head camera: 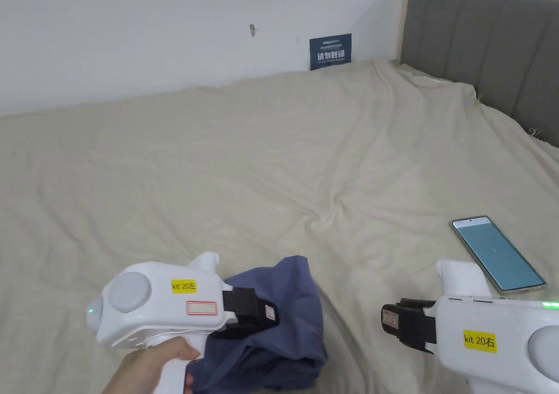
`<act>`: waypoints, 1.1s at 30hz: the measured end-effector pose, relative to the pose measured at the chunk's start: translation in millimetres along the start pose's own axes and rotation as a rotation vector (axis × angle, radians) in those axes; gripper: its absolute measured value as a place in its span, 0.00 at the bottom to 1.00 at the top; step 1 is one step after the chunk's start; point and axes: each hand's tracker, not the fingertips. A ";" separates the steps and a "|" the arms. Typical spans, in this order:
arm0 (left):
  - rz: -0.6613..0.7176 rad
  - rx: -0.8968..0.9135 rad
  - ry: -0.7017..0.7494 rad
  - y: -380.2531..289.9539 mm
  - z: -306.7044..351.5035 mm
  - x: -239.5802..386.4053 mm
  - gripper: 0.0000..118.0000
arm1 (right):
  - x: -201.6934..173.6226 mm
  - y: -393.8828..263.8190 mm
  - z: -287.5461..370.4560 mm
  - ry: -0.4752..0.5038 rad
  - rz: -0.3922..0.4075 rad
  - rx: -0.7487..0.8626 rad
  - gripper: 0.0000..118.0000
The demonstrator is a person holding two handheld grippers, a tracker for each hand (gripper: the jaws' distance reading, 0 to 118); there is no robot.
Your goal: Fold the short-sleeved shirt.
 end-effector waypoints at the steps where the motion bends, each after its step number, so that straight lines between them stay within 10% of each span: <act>1: -0.006 -0.017 0.016 2.5 -6.5 3.7 0.02 | 1.4 0.6 -0.3 -0.002 -0.002 -0.003 0.00; 19: -0.077 -0.086 -0.197 -19.0 -14.7 40.8 0.02 | -12.2 9.8 4.8 0.000 0.027 0.014 0.00; 30: 0.132 0.213 -0.044 -50.8 139.4 -67.4 0.02 | -121.4 10.4 -66.4 0.074 0.297 -0.084 0.00; 33: 0.161 0.193 -0.051 -59.2 147.0 -83.3 0.03 | -139.4 1.2 -106.8 -0.033 0.340 -0.146 0.00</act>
